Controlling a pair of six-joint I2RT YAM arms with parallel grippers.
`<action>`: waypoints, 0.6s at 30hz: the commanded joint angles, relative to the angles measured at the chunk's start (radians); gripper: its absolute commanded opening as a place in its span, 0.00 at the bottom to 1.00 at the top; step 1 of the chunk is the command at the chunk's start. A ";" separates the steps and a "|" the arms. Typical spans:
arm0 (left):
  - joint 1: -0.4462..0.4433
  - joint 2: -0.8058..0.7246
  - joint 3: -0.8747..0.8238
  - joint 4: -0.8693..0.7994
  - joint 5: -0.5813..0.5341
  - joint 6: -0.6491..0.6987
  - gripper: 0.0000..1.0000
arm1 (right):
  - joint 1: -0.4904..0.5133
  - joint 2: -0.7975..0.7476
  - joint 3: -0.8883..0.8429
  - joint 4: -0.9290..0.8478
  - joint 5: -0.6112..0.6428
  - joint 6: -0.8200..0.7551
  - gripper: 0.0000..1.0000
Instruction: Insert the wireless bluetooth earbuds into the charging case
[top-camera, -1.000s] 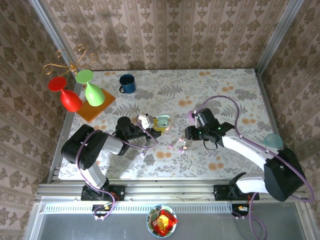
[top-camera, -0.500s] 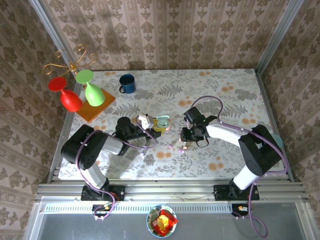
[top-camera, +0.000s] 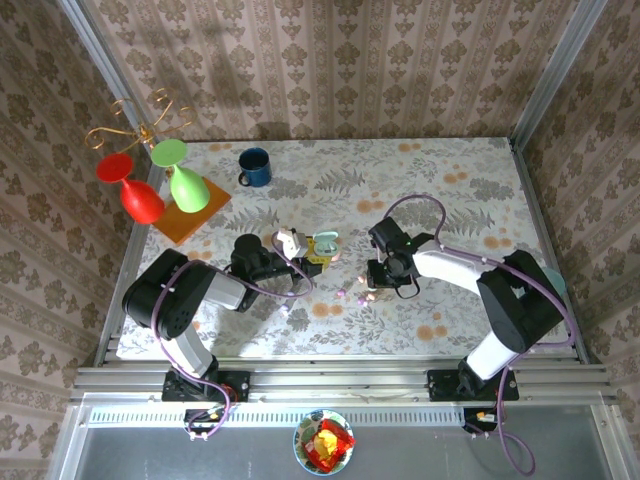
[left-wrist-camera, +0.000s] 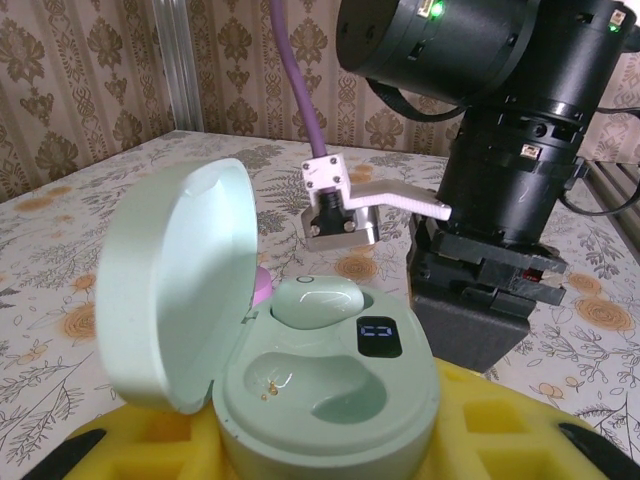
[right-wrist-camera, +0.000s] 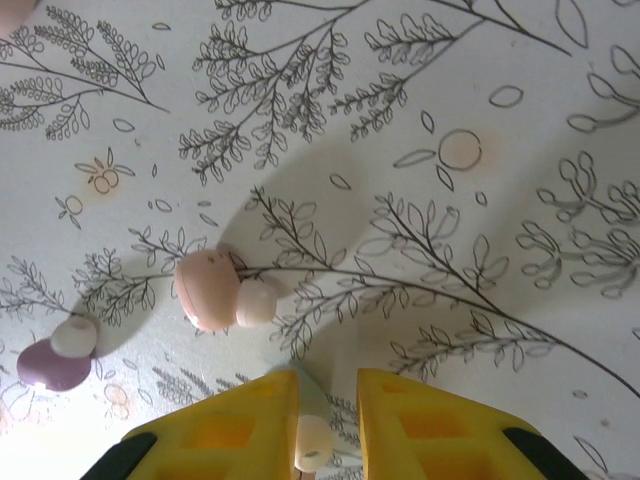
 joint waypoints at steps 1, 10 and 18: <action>0.008 -0.024 -0.001 0.027 0.023 0.021 0.21 | 0.008 -0.048 -0.033 -0.029 0.004 0.020 0.24; 0.009 -0.021 -0.003 0.027 0.027 0.020 0.21 | 0.017 -0.051 -0.064 0.022 -0.025 0.037 0.25; 0.009 -0.033 -0.015 0.026 0.021 0.022 0.21 | 0.028 -0.012 -0.043 0.043 -0.017 0.051 0.25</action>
